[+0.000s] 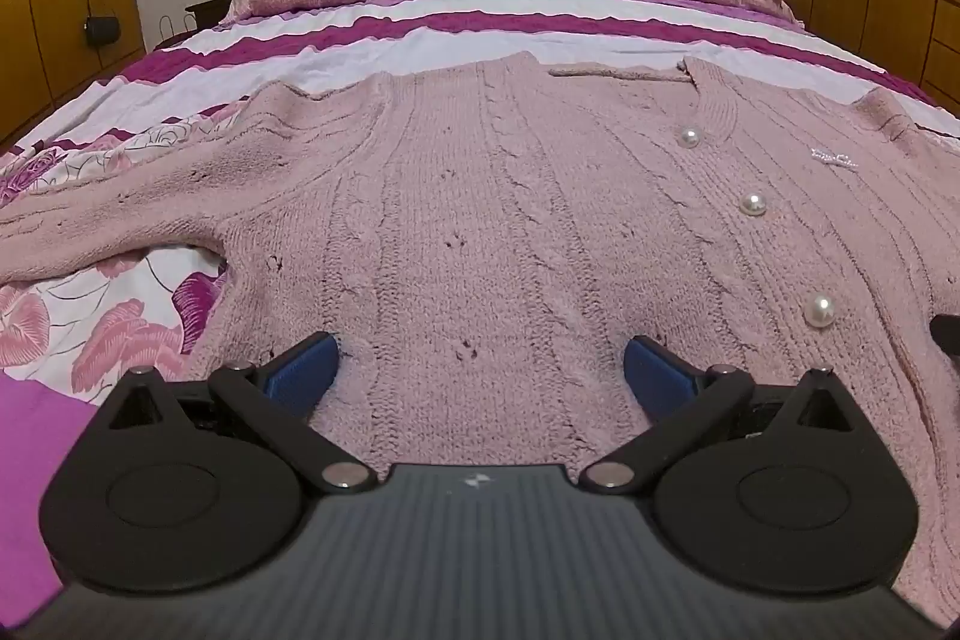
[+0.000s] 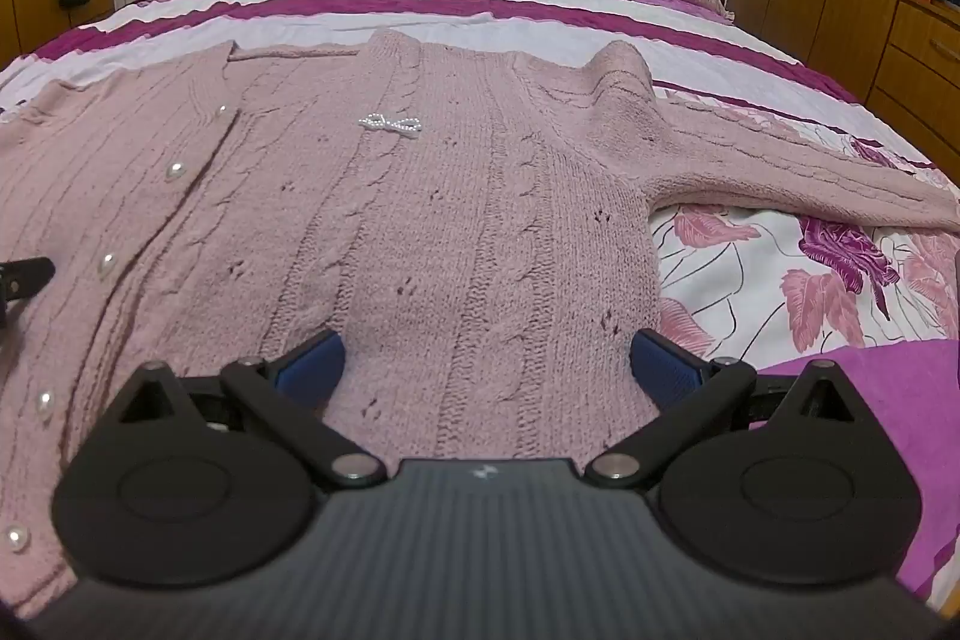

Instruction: Fold small clothes

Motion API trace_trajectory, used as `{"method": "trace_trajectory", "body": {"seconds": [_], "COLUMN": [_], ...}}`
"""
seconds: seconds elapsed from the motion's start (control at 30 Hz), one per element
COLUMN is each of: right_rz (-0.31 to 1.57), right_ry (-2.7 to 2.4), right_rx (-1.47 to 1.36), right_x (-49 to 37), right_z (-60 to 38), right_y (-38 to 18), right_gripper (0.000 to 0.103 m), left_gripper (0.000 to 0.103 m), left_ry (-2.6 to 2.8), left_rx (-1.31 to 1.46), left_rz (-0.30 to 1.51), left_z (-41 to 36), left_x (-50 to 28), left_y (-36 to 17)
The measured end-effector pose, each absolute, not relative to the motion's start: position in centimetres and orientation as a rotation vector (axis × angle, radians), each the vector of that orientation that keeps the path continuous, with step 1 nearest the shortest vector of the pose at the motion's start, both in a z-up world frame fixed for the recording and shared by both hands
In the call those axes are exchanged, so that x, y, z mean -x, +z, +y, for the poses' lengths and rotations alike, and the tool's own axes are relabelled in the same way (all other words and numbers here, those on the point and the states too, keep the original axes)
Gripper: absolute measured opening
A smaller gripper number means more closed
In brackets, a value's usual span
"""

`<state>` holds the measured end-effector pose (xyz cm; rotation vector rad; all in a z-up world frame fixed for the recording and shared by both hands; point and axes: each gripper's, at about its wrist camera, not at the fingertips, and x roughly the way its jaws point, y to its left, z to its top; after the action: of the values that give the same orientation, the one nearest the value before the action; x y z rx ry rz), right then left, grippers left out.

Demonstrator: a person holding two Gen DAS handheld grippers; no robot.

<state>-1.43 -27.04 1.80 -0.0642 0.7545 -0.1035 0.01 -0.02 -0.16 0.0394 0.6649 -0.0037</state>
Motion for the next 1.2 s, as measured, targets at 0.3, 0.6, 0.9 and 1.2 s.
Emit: {"method": "trace_trajectory", "body": {"seconds": [0.3, 0.6, 0.9, 1.2], "right_rz": [0.754, 0.753, 0.751, 0.747], "right_ry": [-0.104, -0.104, -0.104, -0.102], "right_rx": [0.065, 0.065, 0.066, 0.064], "right_x": [1.40, 1.43, 1.43, 1.59], "right_z": [-27.01, -27.02, -27.02, -27.06], "right_y": [1.77, 1.77, 1.53, 1.75], "right_gripper": [0.103, 0.103, 0.103, 0.103], "left_gripper": [0.103, 0.103, 0.103, 0.103], "left_ry": [-0.004, -0.003, -0.004, -0.011], "left_rx": [-0.039, -0.040, -0.040, -0.028], "left_rz": [0.663, 0.663, 0.660, 0.650], "left_z": [-0.02, 0.09, 0.13, -0.01], "left_x": [0.01, 0.13, 0.08, 0.29], "left_y": [-0.15, -0.02, 0.01, 0.52]}}
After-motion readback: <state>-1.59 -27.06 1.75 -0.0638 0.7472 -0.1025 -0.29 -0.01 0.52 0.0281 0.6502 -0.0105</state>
